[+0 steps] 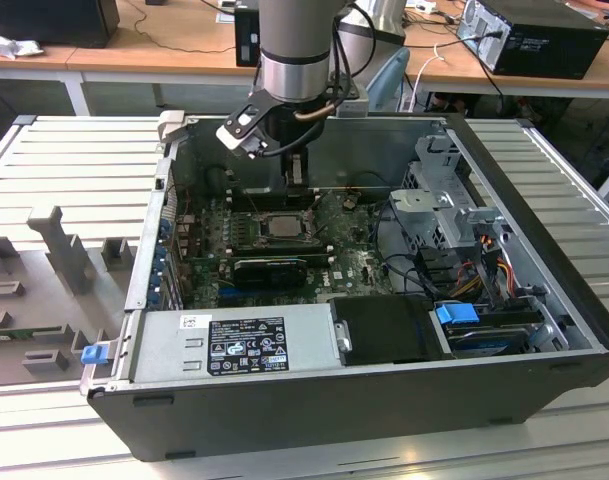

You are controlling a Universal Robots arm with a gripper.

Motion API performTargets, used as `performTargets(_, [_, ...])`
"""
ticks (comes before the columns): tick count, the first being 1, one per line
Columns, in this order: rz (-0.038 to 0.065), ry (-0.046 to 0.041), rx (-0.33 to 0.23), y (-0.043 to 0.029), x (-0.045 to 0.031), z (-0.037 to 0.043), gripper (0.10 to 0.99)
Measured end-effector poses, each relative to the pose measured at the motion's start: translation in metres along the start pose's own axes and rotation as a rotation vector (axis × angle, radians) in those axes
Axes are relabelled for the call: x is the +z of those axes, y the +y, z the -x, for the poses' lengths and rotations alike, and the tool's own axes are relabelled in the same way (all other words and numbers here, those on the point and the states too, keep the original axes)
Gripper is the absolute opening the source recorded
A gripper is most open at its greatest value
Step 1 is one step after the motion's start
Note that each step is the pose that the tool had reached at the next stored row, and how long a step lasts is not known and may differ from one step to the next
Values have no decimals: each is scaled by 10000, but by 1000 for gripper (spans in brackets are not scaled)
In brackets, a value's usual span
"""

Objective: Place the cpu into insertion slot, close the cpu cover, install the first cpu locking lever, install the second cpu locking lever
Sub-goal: 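Close the cpu cover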

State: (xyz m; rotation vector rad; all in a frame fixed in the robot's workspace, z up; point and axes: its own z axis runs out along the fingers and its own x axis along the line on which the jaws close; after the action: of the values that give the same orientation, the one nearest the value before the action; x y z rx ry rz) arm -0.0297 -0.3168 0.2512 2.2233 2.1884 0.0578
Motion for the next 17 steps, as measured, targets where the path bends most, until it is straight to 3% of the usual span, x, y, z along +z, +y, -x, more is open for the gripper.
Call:
performTargets(4, [-2,-1,1,14,0,-1,106])
performTargets(5, [2,-1,-1,16,-49,-1,106])
performTargets(6, [1,-1,-2,28,-208,-3,106])
performTargets(7, [-3,20,0,98,-205,-4,106])
performTargets(8, [-15,109,4,153,-203,-5,106])
performTargets(10, [-32,303,12,195,-201,-6,106])
performTargets(17, [-56,330,14,265,-198,-7,106])
